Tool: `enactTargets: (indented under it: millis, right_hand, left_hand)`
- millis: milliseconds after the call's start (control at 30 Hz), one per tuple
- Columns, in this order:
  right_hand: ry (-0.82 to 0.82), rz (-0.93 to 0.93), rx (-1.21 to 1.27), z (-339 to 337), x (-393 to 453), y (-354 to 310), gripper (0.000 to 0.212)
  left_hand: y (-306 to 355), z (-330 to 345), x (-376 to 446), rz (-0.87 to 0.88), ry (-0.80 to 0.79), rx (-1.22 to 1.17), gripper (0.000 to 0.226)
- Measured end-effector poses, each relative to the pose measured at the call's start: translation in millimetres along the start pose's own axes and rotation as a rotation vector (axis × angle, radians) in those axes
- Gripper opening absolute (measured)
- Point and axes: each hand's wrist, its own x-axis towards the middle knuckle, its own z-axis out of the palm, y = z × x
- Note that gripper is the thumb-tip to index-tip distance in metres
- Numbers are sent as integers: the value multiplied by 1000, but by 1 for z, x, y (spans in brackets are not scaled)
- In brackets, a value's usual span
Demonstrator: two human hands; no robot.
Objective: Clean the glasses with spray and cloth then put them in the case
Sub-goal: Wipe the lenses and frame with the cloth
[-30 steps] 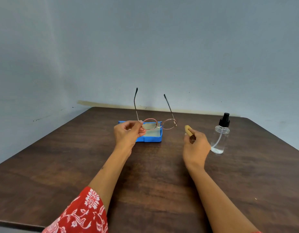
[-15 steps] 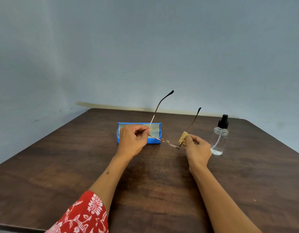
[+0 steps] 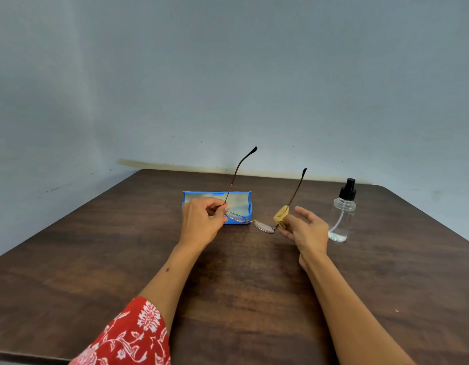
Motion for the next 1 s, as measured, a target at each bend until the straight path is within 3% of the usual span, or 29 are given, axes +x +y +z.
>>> enactTargets:
  millis: [100,267,567,733,833,1000]
  right_hand:
    - [-55,20,-9,-2,1,-1,58]
    - [-129,-74,-196,-4,1,4,32]
    - [34,-291,-373,-5,1,5,8]
    - [151,-497,-323,-4,-3,-4,38]
    - [154,-545,-356,-4,-5,-5,37]
    - [98,-468,-480,-5,-3,1,34]
  left_hand:
    - [1,0,0,-17,-27,-16,10]
    - [0,-1,0,-39,-52,-19,9]
    - [-3,3,-2,-209,-254,-50,8]
    - [-2,4,-3,-222,-298,-82,7]
    - [-3,6,-3,-233,-298,-145,9]
    - [-7,8,-7,-324,-287,-274,9]
